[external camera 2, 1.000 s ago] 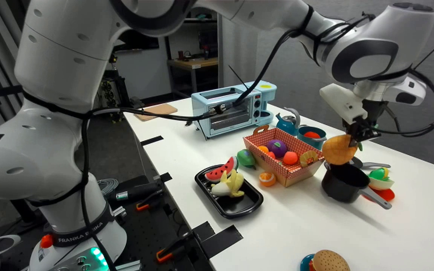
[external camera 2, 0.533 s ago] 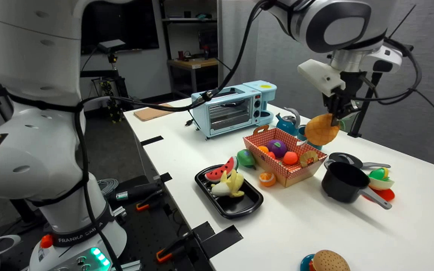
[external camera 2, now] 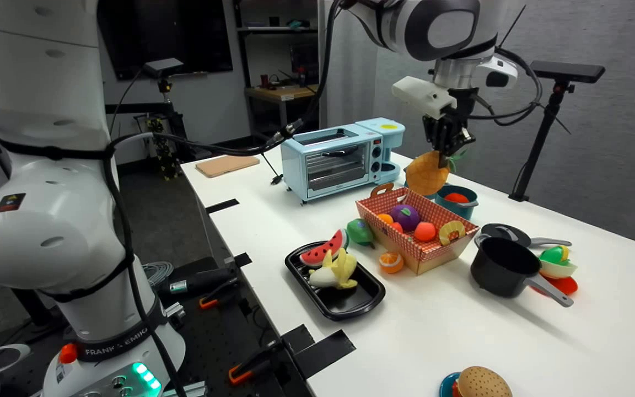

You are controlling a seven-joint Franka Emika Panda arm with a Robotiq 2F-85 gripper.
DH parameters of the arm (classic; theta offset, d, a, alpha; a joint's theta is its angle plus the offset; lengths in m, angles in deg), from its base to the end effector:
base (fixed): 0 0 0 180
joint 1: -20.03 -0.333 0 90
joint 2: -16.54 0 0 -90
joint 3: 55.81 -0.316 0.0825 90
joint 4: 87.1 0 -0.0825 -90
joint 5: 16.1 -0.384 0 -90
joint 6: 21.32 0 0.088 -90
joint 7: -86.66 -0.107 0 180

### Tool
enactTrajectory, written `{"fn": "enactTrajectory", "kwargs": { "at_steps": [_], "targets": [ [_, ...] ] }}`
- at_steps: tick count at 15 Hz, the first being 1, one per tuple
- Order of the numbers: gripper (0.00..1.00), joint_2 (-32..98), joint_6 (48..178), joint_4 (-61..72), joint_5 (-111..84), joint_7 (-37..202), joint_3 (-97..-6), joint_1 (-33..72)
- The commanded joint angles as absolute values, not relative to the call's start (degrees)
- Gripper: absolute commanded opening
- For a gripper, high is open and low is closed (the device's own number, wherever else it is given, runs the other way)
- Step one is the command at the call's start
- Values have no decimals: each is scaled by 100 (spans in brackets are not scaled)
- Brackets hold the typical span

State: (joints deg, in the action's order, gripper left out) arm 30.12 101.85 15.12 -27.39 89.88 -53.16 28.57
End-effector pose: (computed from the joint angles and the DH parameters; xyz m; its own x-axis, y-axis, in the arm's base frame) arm 0.6272 -0.1138 0.4339 0.9620 -0.2404 0.1293 -0.2193 -0.9627 -0.1586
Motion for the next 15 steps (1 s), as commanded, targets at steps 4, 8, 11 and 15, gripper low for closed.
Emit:
{"fn": "enactTrajectory", "kwargs": {
  "at_steps": [4,8,11,15],
  "targets": [
    [3,3017,9820,1446,-2643,8938,-5485,2469],
    [38,3071,9806,1398,-2624,8945,-5466,2457],
    [53,3098,9739,1371,-2659,8975,-5431,2494],
    [84,3064,9687,1404,-2670,8992,-5356,2534]
  ]
}}
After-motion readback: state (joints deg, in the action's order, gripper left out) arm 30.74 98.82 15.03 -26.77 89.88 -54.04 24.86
